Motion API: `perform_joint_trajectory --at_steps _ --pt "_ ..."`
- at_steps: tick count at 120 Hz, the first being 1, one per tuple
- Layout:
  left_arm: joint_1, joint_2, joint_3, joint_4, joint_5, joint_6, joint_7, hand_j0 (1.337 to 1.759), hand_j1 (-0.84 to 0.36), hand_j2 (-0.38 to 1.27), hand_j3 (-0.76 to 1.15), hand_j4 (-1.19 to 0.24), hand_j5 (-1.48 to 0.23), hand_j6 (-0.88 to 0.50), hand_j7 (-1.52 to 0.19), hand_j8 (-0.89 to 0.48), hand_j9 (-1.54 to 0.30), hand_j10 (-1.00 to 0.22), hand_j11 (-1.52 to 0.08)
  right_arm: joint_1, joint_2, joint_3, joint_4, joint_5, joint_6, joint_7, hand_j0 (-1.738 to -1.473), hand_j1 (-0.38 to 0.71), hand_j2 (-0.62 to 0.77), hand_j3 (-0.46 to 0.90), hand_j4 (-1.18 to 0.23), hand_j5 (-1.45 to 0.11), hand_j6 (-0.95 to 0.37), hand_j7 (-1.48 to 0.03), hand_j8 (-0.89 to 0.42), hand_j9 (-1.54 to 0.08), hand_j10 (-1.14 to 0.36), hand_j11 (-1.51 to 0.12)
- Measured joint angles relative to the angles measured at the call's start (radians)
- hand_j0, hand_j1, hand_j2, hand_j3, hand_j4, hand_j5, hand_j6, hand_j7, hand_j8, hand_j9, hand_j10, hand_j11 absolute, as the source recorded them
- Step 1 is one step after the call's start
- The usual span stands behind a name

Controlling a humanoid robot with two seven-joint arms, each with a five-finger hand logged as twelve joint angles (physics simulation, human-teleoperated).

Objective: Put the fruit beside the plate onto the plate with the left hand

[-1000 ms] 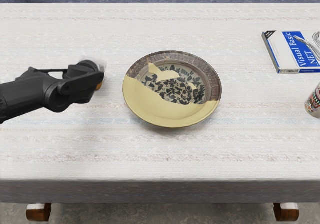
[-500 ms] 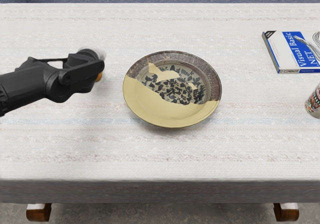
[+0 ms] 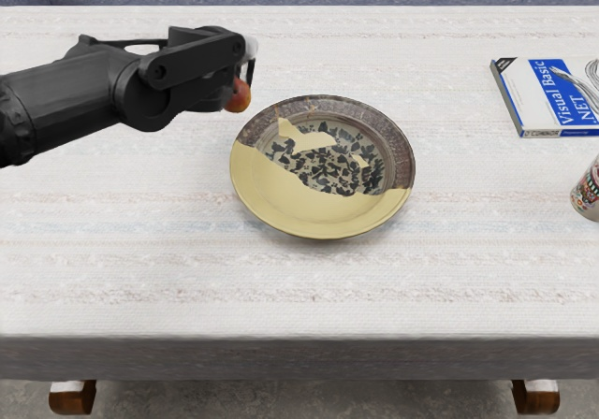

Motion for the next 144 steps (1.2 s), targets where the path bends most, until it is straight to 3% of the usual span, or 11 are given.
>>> perform_joint_trajectory --at_steps 14,33,73,106,130,144 --pt "-0.011 -0.001 -0.004 0.003 -0.019 -0.001 0.0 1.654 -0.32 0.46 0.0 -0.57 -1.08 -0.48 -1.05 -0.73 -1.06 -0.78 -1.06 0.0 0.0 0.0 0.0 0.0 0.0 0.0 -1.658 -0.31 -0.01 0.0 -0.04 -0.05 -0.04 -0.05 -0.04 -0.05 -0.04 -0.05" --pt "0.036 -0.001 -0.003 0.005 -0.026 0.0 0.0 1.655 -0.34 0.54 0.0 -0.57 -1.07 -0.49 -1.05 -0.76 -1.05 -0.79 -1.06 0.0 0.0 0.0 0.0 0.0 0.0 0.0 -1.658 -0.31 -0.01 0.0 -0.04 -0.05 -0.04 -0.05 -0.04 -0.05 -0.04 -0.05" --pt "0.023 -0.001 -0.003 0.006 -0.026 0.005 -0.001 1.656 -0.39 0.61 0.0 -0.59 -1.07 -0.49 -1.05 -0.79 -1.05 -0.79 -1.05 0.0 0.0 0.0 0.0 0.0 0.0 0.002 -1.658 -0.31 -0.01 0.0 -0.04 -0.05 -0.04 -0.05 -0.04 -0.05 -0.04 -0.05" --pt "0.022 -0.001 0.001 -0.09 -0.011 0.002 -0.093 1.657 -0.42 0.68 0.0 -0.62 -1.06 -0.5 -1.04 -0.79 -1.05 -0.79 -1.05 -0.001 0.0 0.007 0.0 0.001 0.0 0.002 -1.658 -0.31 -0.01 0.0 -0.04 -0.05 -0.04 -0.05 -0.04 -0.05 -0.04 -0.05" --pt "0.033 -0.001 0.003 -0.097 -0.008 0.003 -0.108 1.656 -0.4 0.63 0.0 -0.63 -1.06 -0.51 -1.04 -0.78 -1.04 -0.78 -1.04 0.0 0.0 0.007 0.0 0.001 0.0 0.002 -1.658 -0.31 -0.01 0.0 -0.04 -0.05 -0.04 -0.05 -0.04 -0.05 -0.04 -0.05" --pt "0.041 -0.001 -0.001 -0.096 -0.046 0.007 -0.108 1.657 -0.25 0.39 0.0 -0.52 -0.79 -0.46 -0.78 -0.59 -0.78 -0.59 -0.79 0.0 0.0 0.008 0.0 0.001 0.0 0.001 -1.658 -0.31 -0.01 0.0 -0.04 -0.05 -0.04 -0.05 -0.04 -0.05 -0.04 -0.05"
